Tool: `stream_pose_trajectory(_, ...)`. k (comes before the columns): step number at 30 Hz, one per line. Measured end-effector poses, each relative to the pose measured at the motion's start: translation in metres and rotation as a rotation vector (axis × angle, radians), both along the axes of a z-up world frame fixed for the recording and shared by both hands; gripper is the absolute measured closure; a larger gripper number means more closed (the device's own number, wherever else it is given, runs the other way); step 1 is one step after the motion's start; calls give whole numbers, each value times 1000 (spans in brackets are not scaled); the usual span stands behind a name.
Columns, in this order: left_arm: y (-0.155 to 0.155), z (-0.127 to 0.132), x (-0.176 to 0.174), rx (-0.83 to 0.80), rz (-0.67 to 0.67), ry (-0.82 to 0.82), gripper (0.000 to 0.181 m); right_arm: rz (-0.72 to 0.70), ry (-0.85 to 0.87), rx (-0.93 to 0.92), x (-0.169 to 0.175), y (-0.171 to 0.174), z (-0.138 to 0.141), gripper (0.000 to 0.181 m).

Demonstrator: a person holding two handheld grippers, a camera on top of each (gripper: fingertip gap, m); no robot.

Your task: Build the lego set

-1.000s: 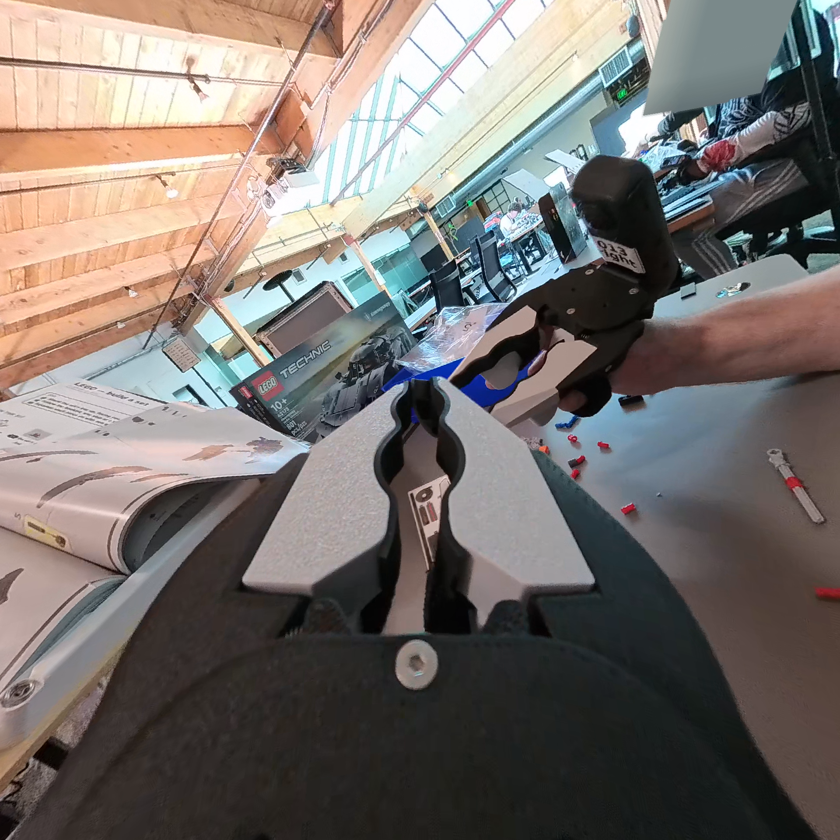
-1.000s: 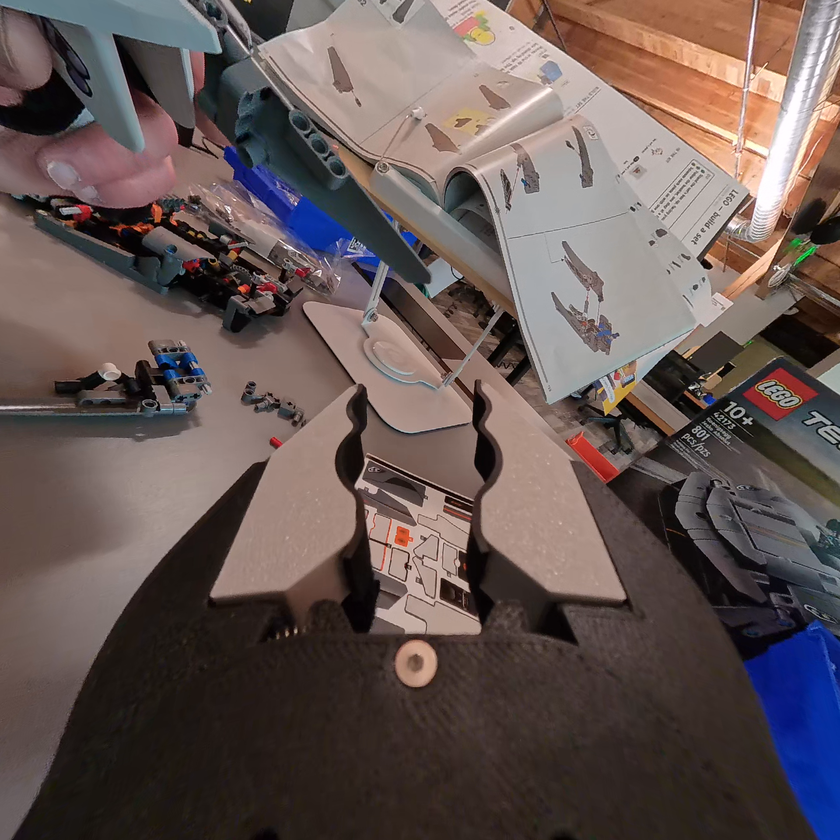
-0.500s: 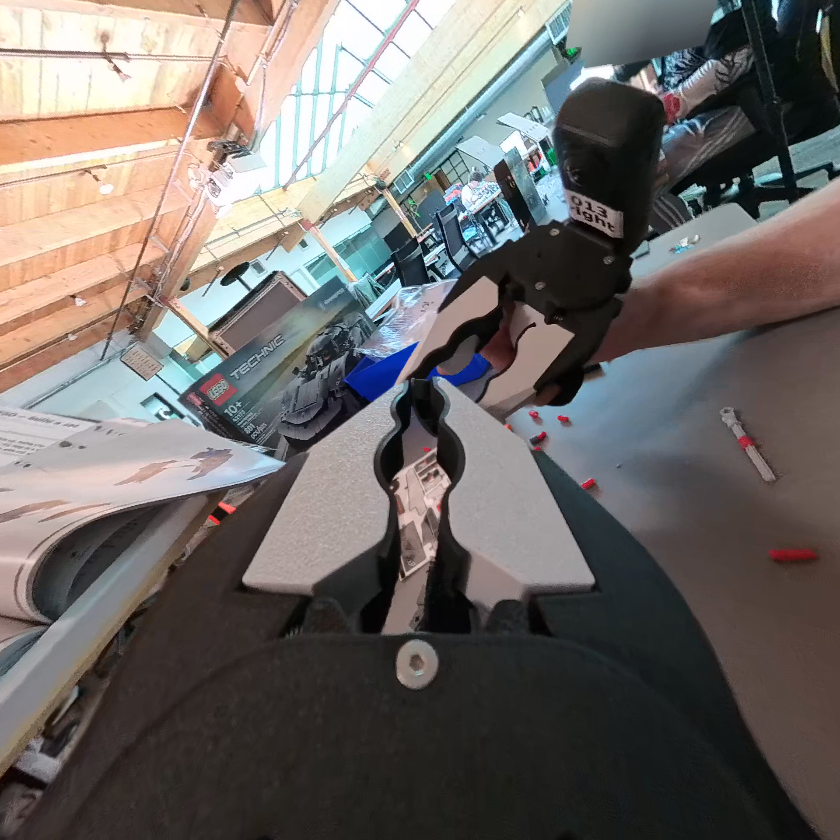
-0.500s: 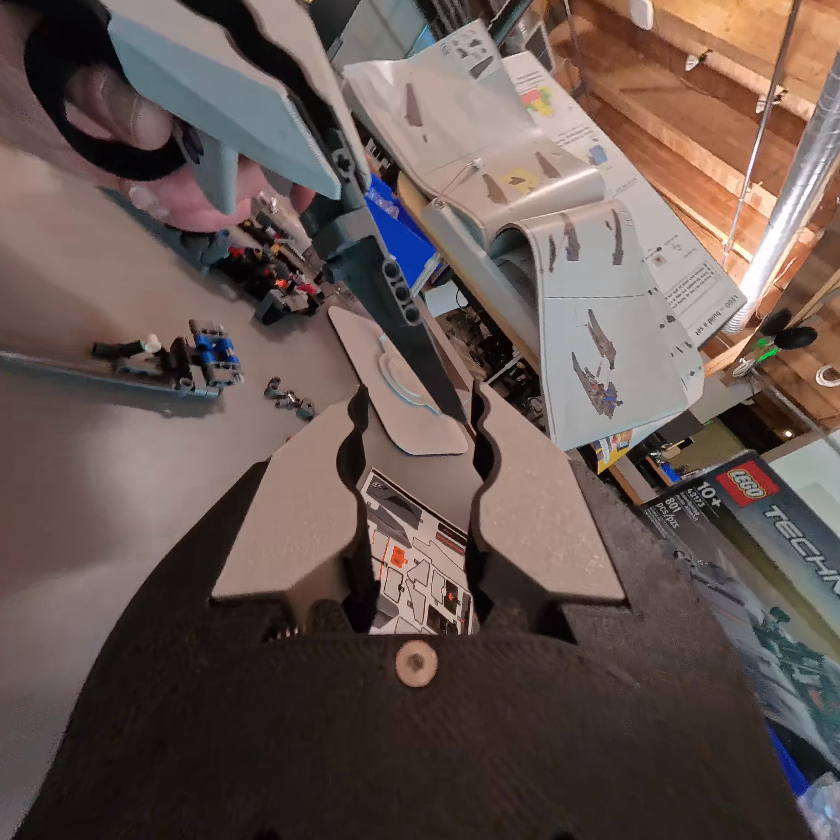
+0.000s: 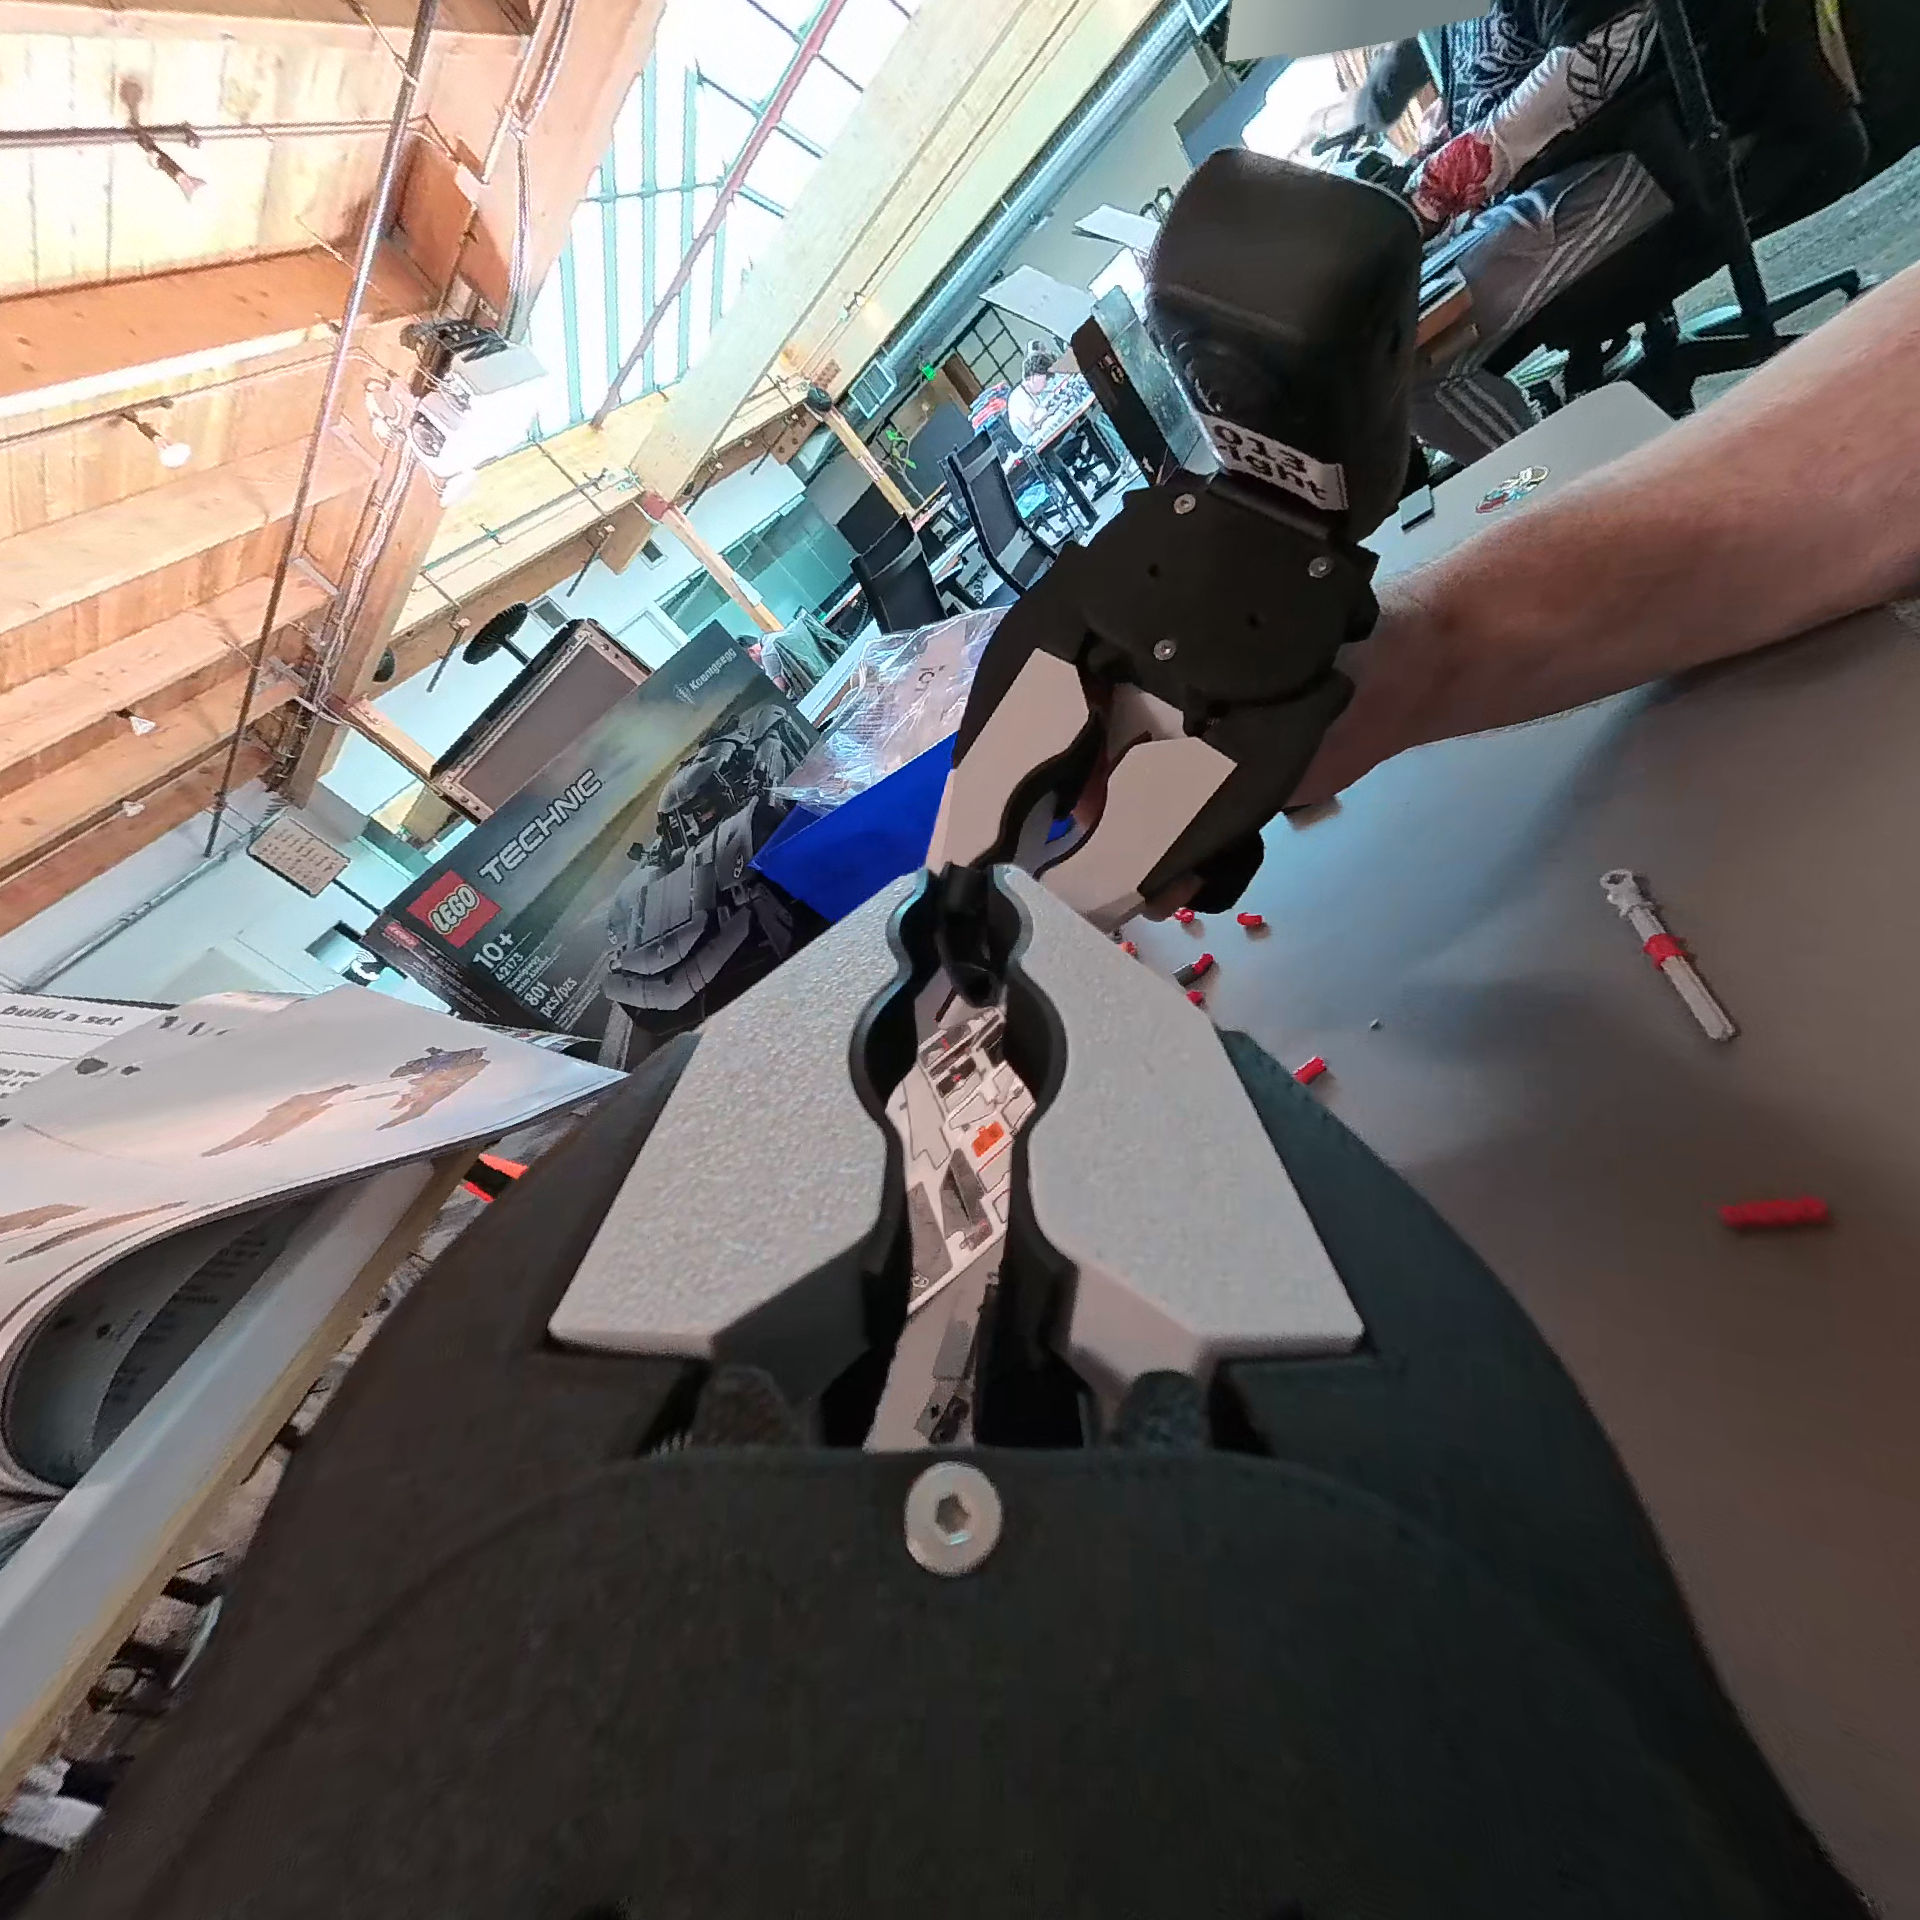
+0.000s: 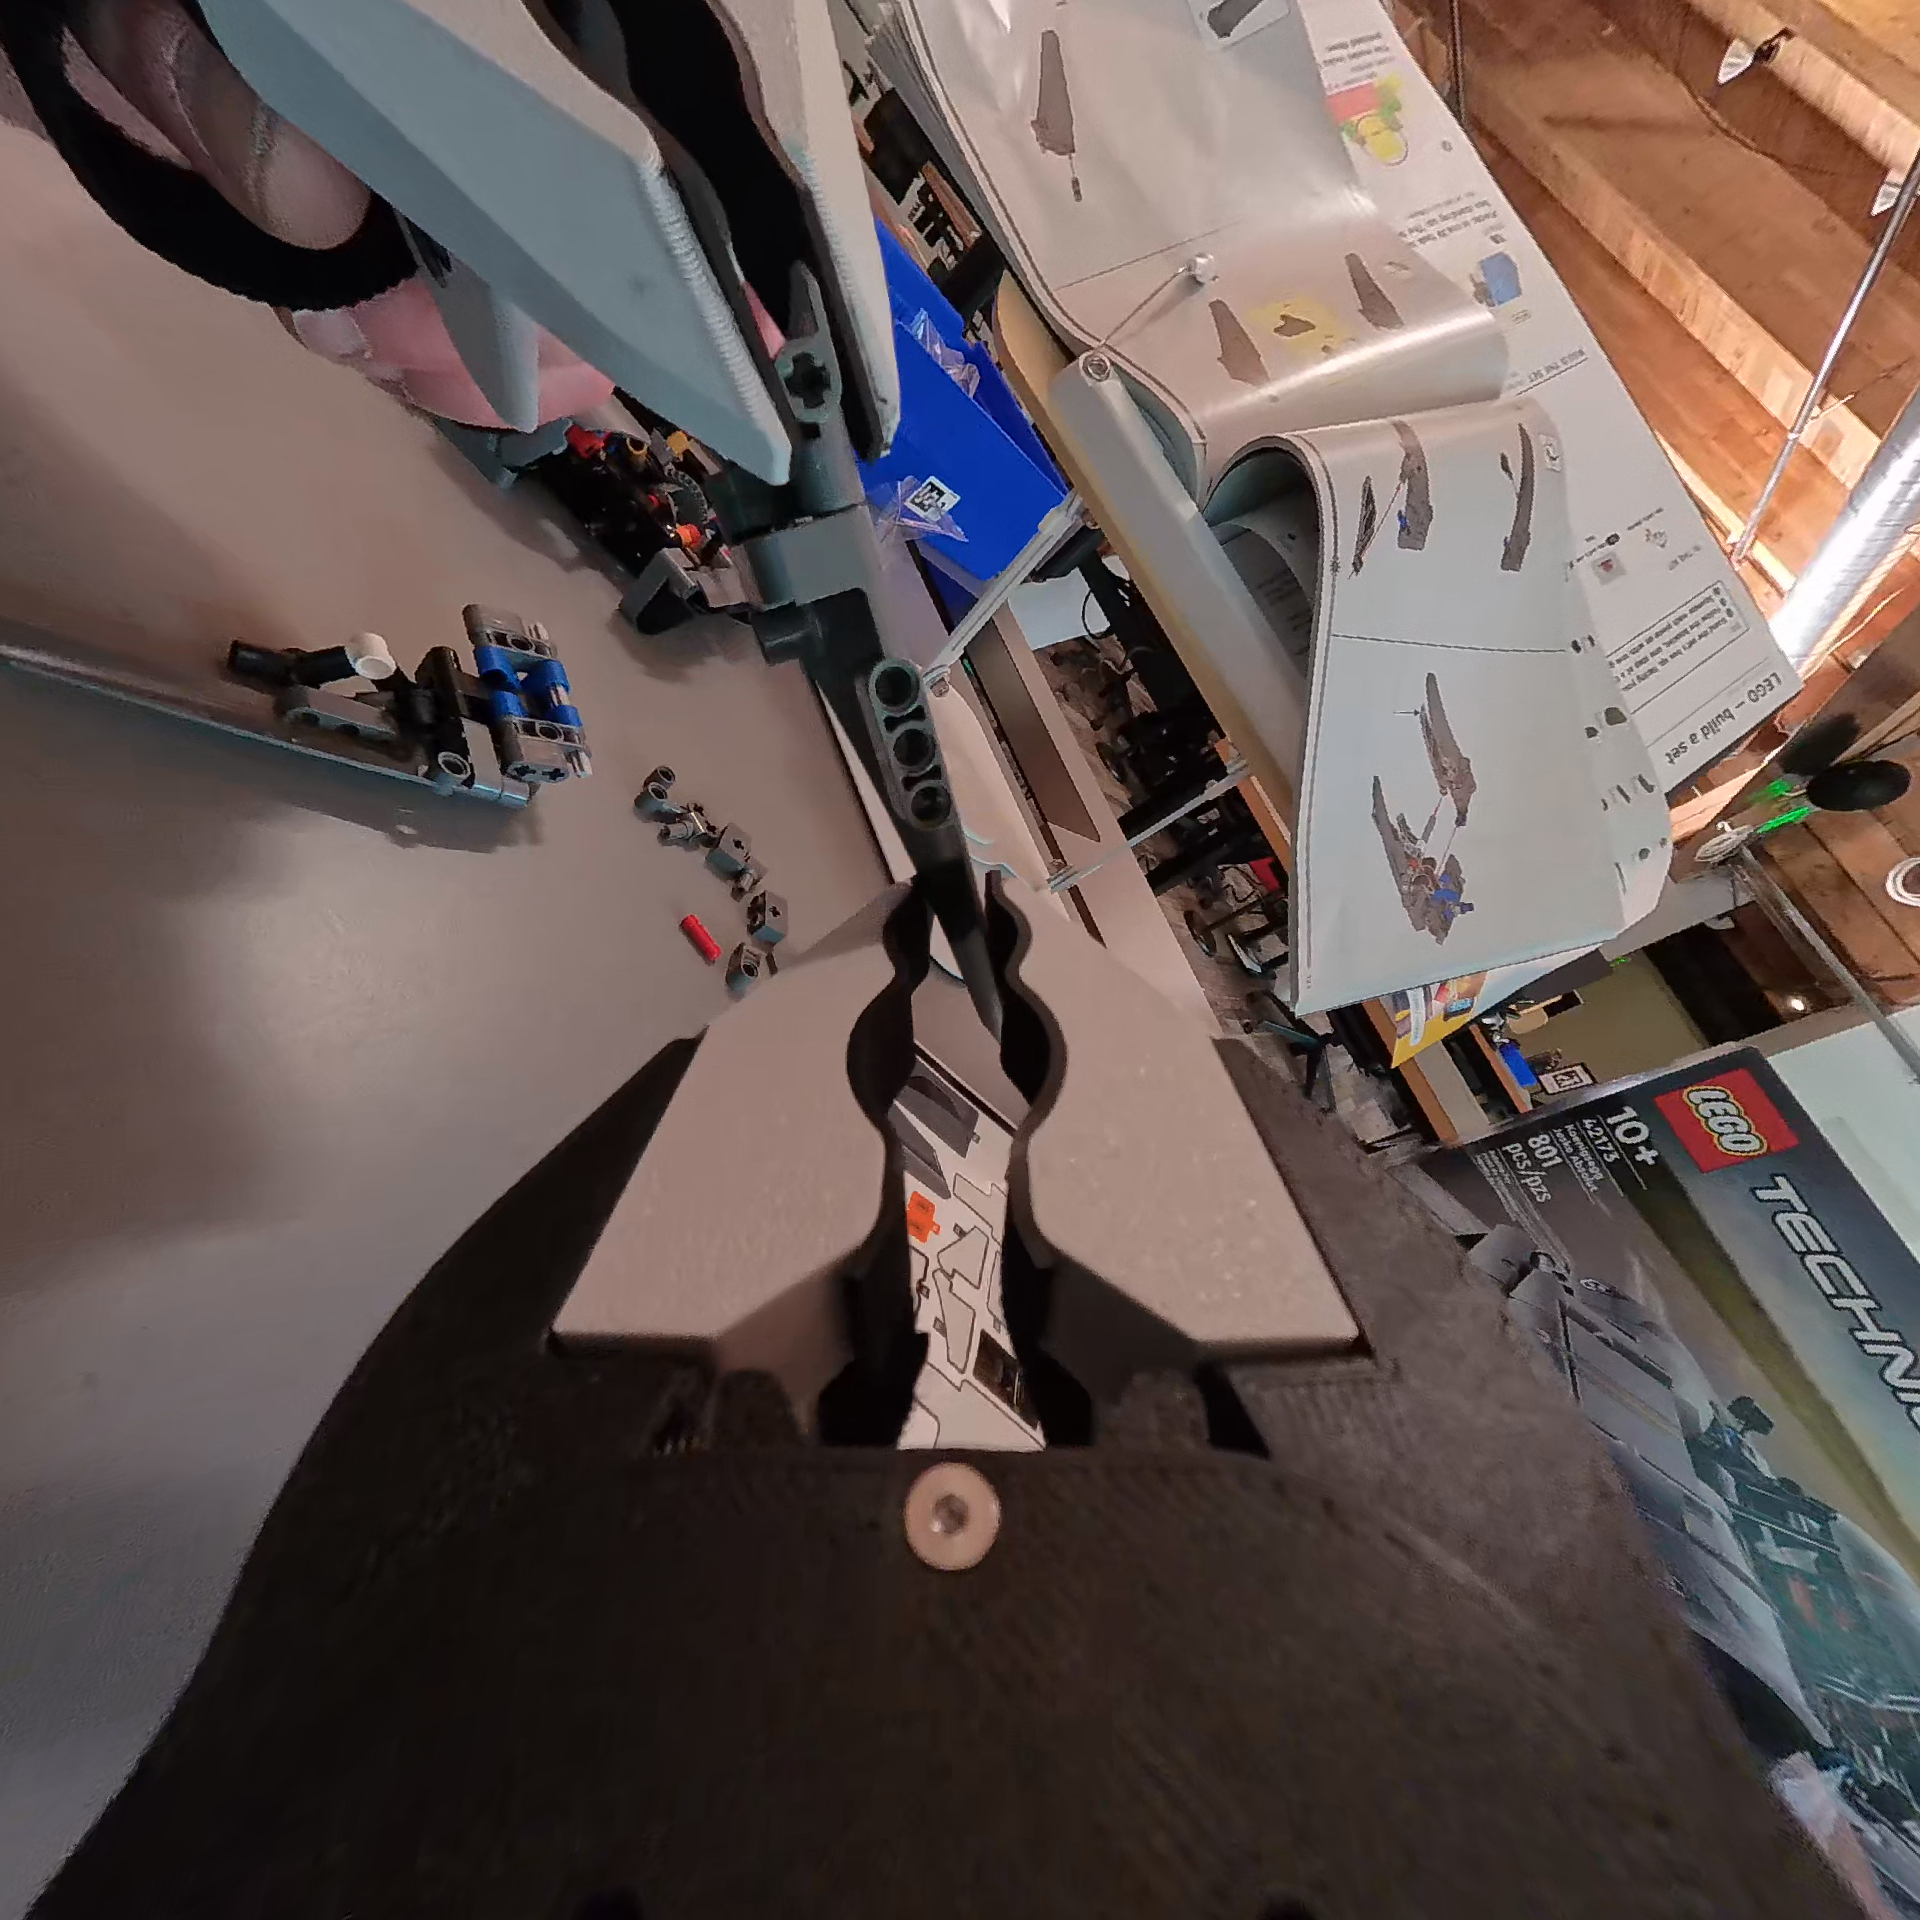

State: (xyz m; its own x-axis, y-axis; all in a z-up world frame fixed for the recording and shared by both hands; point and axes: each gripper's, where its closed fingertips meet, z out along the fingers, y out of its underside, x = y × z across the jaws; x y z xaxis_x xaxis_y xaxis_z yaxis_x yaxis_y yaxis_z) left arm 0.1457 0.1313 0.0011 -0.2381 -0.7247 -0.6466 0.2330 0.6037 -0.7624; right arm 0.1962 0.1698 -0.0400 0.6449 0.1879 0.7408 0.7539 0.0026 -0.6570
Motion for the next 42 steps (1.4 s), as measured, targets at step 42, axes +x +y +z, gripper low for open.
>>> stream_pose_trajectory(42,24,41,53,257,362,-101,160,181,1005,-157,17,2,18,181)
